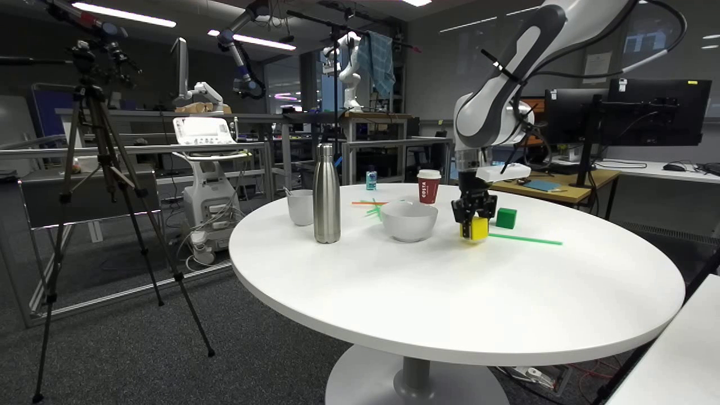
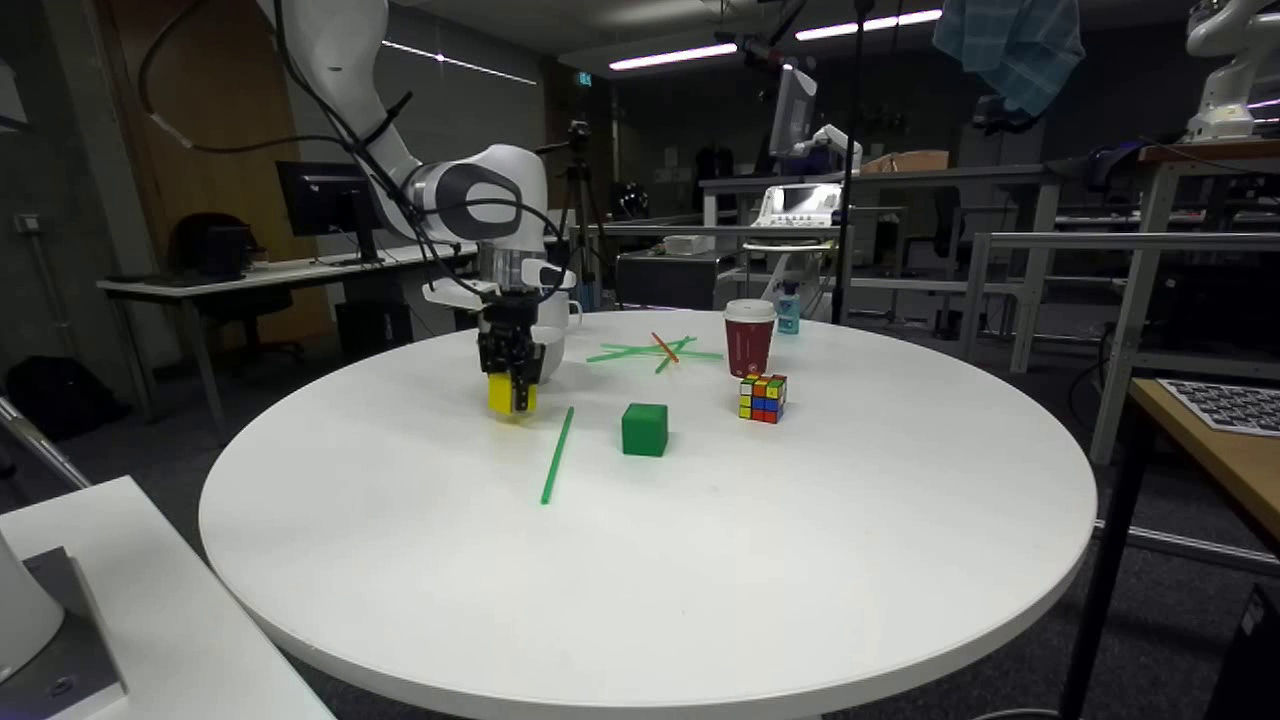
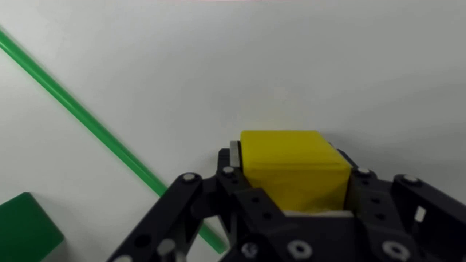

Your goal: Move the yellow block to the right

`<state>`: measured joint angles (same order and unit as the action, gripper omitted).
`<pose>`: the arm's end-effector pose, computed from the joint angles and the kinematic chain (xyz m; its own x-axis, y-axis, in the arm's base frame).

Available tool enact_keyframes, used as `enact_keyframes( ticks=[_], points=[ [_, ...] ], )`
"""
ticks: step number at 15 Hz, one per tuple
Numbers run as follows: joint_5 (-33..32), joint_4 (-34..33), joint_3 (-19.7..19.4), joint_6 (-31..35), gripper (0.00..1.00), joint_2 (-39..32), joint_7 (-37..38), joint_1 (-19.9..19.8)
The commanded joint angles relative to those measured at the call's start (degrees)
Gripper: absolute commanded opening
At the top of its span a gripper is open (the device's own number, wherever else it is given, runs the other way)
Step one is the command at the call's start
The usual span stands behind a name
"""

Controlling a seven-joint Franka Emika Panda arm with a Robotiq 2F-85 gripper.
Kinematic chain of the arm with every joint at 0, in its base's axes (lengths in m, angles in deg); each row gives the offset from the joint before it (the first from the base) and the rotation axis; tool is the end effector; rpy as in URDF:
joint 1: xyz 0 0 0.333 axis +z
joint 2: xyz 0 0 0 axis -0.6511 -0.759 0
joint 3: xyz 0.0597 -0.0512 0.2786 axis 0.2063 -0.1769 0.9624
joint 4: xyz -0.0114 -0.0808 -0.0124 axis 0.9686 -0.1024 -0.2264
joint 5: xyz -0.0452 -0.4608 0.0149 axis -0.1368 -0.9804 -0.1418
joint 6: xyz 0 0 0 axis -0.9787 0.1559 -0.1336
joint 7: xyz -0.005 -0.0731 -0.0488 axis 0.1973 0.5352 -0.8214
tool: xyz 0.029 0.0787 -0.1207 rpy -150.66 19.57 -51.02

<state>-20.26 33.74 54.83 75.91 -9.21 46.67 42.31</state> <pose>0.5738 -0.0005 0.0588 0.9836 -0.1146 -0.1395 -0.1128 -0.9934 0.0204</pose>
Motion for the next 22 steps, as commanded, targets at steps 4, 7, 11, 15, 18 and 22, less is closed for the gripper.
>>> enact_keyframes(
  ticks=[4,7,11,15,18,22],
  points=[
    [0.91,1.05,1.01,1.67,0.32,-0.06,-0.82,-0.47],
    [1.23,0.74,1.33,1.57,0.32,-0.82,-1.15,-0.59],
    [1.70,0.61,1.52,1.44,0.32,-1.71,-1.58,-0.90],
    [1.97,0.43,1.62,1.15,0.80,-1.94,-1.82,-1.08],
    [2.08,0.42,1.68,1.10,0.99,-1.97,-1.93,-1.14],
    [2.02,0.56,1.70,0.86,1.00,-1.68,-1.83,-1.03]
  ],
)
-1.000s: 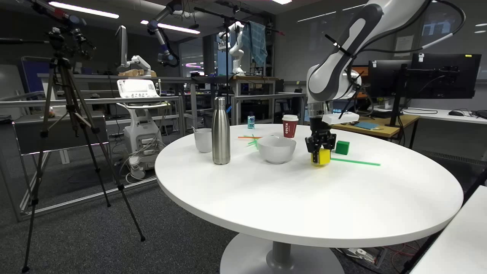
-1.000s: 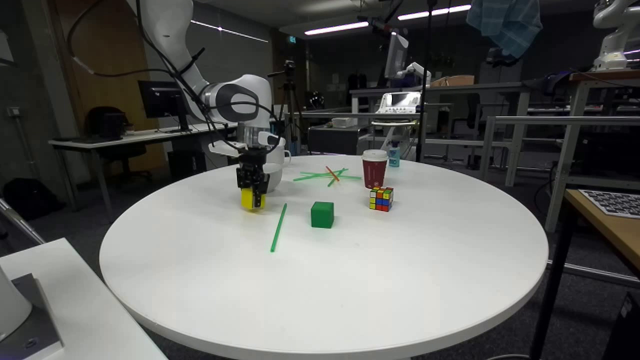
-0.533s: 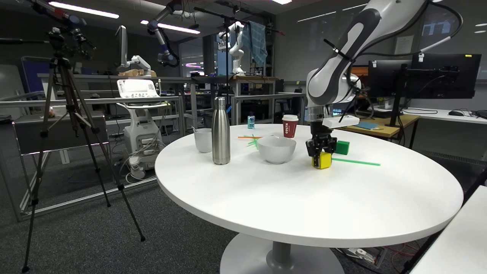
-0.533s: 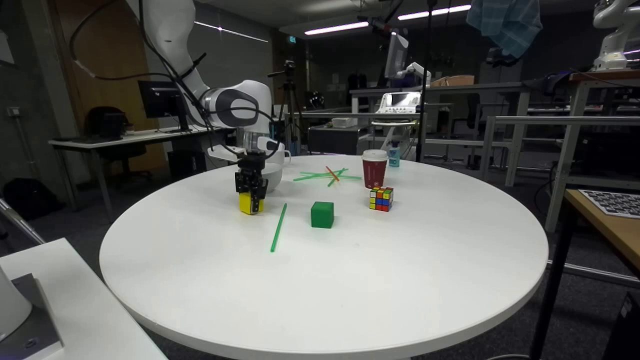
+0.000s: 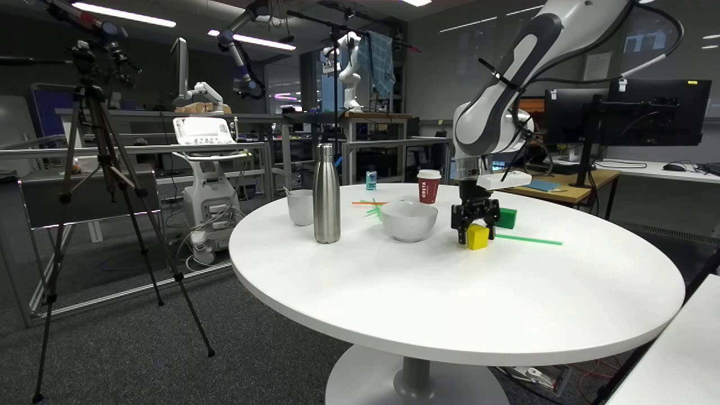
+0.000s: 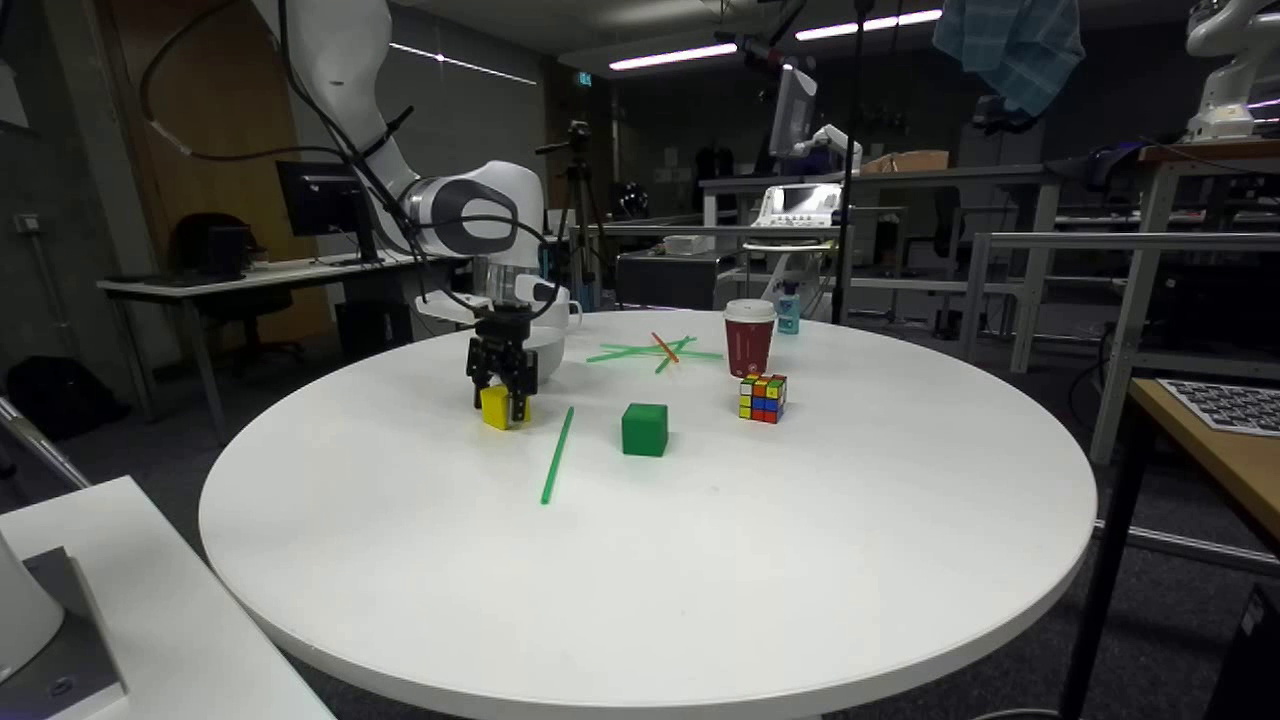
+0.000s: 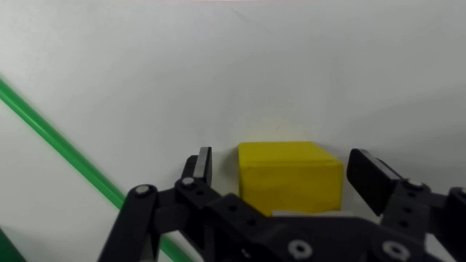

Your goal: Move the yellow block to the right

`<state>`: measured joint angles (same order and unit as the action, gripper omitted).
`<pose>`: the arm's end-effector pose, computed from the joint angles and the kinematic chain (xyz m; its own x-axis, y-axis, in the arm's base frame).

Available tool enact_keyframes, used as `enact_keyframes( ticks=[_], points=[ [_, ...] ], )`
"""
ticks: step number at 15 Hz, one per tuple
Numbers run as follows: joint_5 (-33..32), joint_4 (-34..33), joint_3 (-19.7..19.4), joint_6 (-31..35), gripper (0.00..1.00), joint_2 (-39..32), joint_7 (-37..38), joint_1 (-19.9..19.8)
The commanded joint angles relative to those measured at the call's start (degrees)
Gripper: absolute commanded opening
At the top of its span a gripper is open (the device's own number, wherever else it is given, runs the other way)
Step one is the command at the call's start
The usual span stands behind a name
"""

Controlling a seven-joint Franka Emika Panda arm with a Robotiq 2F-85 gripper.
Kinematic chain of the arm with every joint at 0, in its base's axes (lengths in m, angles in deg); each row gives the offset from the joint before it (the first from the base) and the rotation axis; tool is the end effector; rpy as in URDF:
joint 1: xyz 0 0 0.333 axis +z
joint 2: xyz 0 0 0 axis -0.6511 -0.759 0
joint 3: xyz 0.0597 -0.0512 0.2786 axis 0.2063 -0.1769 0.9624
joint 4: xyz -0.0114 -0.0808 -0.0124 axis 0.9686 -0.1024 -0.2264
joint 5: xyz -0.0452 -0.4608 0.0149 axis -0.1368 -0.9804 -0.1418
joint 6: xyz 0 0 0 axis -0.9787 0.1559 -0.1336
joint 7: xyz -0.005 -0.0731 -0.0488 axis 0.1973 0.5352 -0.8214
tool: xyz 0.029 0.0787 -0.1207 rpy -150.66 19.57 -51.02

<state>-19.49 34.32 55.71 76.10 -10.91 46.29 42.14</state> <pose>0.5606 0.0076 0.0384 0.9784 -0.1068 -0.1769 -0.1065 -0.9943 0.0109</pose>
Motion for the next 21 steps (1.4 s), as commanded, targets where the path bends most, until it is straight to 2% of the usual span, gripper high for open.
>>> enact_keyframes(
  ticks=[1,21],
  points=[
    [1.19,0.16,0.78,0.59,1.00,0.32,-1.36,-0.81],
    [-3.92,1.98,-0.44,-1.72,1.00,8.88,1.94,1.79]
  ],
)
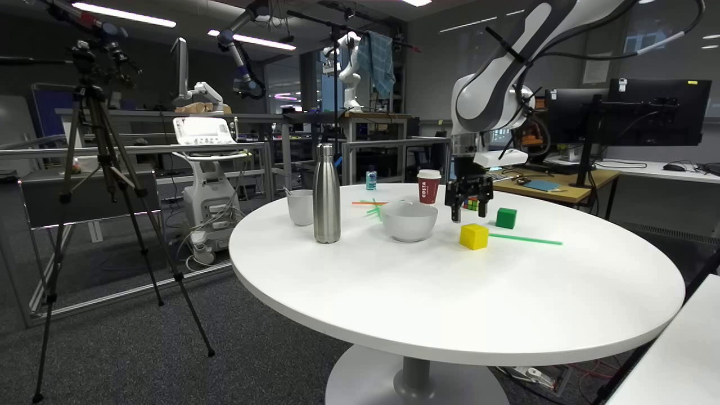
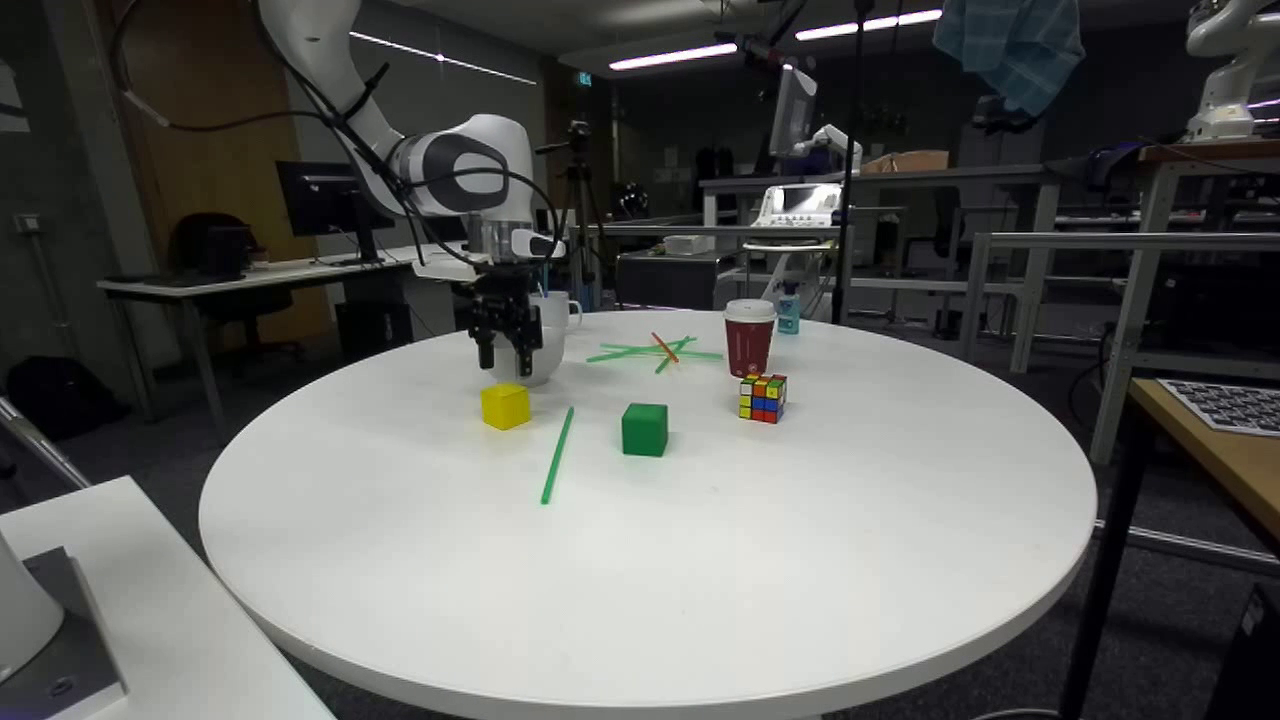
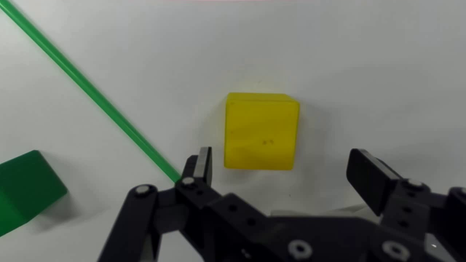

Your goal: Move the yellow block to the right

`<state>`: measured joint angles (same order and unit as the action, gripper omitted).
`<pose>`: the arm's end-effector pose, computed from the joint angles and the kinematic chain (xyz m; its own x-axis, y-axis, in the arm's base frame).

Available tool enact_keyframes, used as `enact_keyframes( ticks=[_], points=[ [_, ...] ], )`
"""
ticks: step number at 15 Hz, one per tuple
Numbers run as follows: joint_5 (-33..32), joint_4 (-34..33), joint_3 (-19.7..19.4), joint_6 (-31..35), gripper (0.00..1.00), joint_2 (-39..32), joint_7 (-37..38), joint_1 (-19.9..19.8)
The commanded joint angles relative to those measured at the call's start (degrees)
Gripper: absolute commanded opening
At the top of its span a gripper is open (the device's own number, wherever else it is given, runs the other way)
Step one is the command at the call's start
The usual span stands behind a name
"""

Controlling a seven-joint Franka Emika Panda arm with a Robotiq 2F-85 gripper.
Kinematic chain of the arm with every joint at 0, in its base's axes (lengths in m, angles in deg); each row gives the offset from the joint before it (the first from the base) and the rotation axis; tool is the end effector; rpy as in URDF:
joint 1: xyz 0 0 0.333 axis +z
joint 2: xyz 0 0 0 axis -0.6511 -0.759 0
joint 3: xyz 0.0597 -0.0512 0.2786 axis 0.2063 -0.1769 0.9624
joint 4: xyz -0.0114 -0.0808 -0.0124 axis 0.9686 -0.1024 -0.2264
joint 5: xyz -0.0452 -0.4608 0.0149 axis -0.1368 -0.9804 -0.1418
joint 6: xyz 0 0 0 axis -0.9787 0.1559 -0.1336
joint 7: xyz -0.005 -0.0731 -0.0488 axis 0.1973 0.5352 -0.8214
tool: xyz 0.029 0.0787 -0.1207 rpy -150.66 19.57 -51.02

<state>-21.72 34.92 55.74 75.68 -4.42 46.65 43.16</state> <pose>0.5840 0.0180 0.0988 0.9946 -0.0648 -0.0808 -0.0633 -0.9978 0.0206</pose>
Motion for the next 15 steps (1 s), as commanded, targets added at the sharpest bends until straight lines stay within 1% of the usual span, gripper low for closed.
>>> enact_keyframes(
  ticks=[1,5,9,12,13,15],
  points=[
    [-1.89,1.43,-0.44,-1.33,1.00,2.54,1.53,0.79],
    [-2.74,2.27,-0.56,-0.96,1.00,3.85,1.61,1.02],
    [-4.40,3.31,-0.79,-1.28,1.00,6.85,2.53,1.30],
    [-3.97,3.52,-0.28,-1.64,1.00,8.07,2.07,0.76],
    [-3.00,1.76,0.13,-0.36,1.00,5.39,0.57,0.26],
    [-2.97,1.81,0.15,-0.36,1.00,5.62,0.56,0.25]
  ],
)
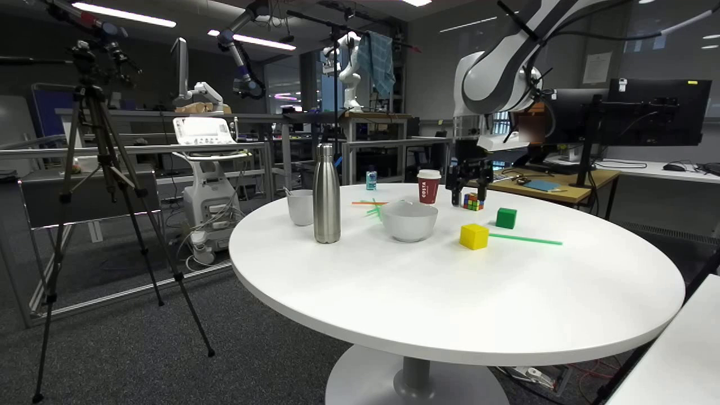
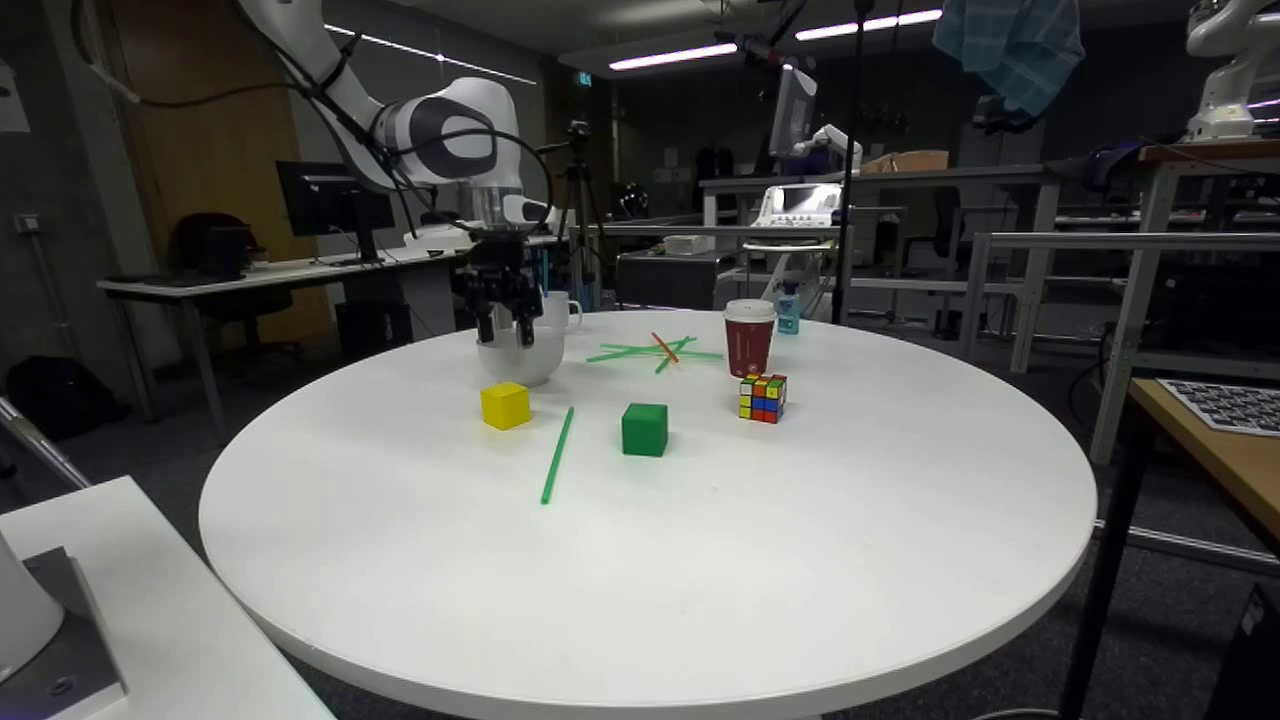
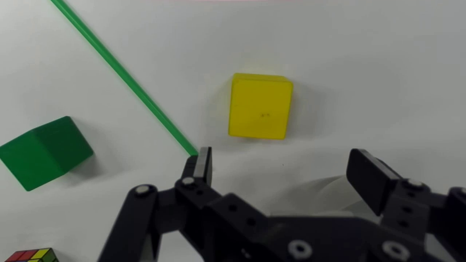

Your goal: Move the yellow block to the right

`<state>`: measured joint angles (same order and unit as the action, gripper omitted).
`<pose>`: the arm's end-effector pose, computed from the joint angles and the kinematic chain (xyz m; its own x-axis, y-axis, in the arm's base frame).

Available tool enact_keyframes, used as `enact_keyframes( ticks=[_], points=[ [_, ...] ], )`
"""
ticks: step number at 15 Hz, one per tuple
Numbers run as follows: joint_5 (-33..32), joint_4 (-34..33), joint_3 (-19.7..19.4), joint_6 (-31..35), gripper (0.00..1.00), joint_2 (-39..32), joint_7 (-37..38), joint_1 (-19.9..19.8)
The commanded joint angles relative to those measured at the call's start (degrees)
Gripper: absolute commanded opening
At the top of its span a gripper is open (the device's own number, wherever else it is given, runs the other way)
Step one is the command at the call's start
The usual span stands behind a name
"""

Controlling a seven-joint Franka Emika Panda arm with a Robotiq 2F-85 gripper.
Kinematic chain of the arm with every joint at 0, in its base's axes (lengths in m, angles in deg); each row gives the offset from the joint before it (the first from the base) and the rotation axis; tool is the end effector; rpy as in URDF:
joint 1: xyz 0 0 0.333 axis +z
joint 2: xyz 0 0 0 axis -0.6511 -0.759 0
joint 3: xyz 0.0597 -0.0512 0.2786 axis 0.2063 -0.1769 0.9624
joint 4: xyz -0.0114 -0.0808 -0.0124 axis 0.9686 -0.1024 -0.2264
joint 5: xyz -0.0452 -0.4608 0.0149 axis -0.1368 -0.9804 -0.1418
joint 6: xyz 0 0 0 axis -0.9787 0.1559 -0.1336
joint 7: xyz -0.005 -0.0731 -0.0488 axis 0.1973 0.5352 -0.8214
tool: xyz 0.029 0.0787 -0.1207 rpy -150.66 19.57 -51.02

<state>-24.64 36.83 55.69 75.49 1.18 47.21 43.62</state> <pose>0.5887 0.0211 0.1418 0.9994 -0.0285 -0.0173 -0.0277 -0.9986 0.0460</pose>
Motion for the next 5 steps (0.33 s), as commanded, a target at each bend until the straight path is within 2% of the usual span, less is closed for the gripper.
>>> enact_keyframes(
  ticks=[1,5],
  points=[
    [-0.04,-0.09,0.19,-0.17,1.00,-0.08,0.00,-0.20],
    [-0.04,-0.09,0.18,-0.16,1.00,-0.29,0.00,-0.20]
  ],
)
